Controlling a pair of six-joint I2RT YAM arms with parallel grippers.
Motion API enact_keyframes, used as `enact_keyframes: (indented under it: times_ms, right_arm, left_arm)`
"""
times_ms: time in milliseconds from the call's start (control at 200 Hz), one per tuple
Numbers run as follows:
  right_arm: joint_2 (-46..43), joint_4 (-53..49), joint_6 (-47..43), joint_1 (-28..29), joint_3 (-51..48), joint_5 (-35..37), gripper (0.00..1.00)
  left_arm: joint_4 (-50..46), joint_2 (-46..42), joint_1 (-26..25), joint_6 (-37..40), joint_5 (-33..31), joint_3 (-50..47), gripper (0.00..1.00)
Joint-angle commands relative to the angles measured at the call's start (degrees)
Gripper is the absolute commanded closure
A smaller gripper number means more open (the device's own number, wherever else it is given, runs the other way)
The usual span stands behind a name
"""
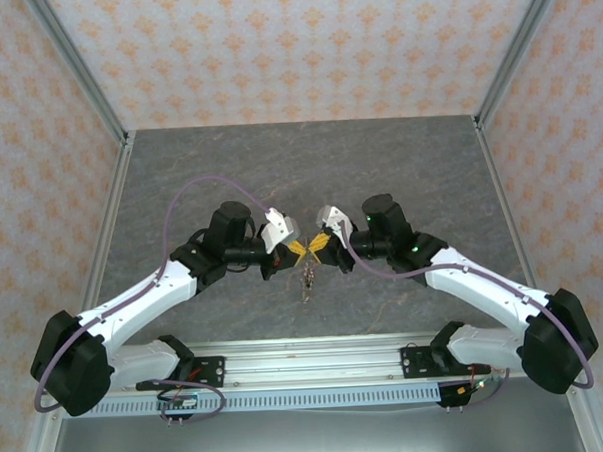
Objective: Put the keys on the keyring
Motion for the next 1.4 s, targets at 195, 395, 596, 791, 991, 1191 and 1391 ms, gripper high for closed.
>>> enact_keyframes:
  times_ms: [195, 395, 596, 791, 991, 1191, 1391]
  right_arm:
    - [0.80, -2.75, -4.49, -0.11, 1.61, -4.33, 0.87]
    - [0.28, -1.24, -5.36, -0.10, 0.35, -6.39, 0.87]
    - [0.20, 0.99, -3.98, -0.11, 0.29, -7.62, 0.93]
    - [-0.90, -0.48, -5.66, -0.11, -1.21, -6.66, 0.87]
    - [-0.92, -4.02, -8.26, -0.11, -0.42, -5.21, 0.81]
    - [-1.13, -5.05, -8.76, -0.70, 0.46, -4.55, 0.81]
    - [-2.89, -6.84, -9.14, -2.67, 1.40, -8.61, 0.79]
  left_arm:
    - [1.84, -0.63, -0.61, 0.59, 2.48, 2.10, 1.00]
    - [1.45, -0.91, -0.56, 0.65, 2.41, 2.08, 1.00]
    - [0.99, -1.08, -0.63, 0.94, 3.55, 2.56, 1.00]
    - [0.35, -2.42, -0.74, 1.11, 3.36, 2.28, 1.00]
    - [-1.79, -2.93, -1.13, 2.87, 2.70, 2.71, 1.00]
    - [-4.25, -2.49, -1.64, 5.33, 1.98, 3.28, 1.00]
    - [-4.61, -1.42, -1.84, 5.90, 0.72, 3.60, 1.00]
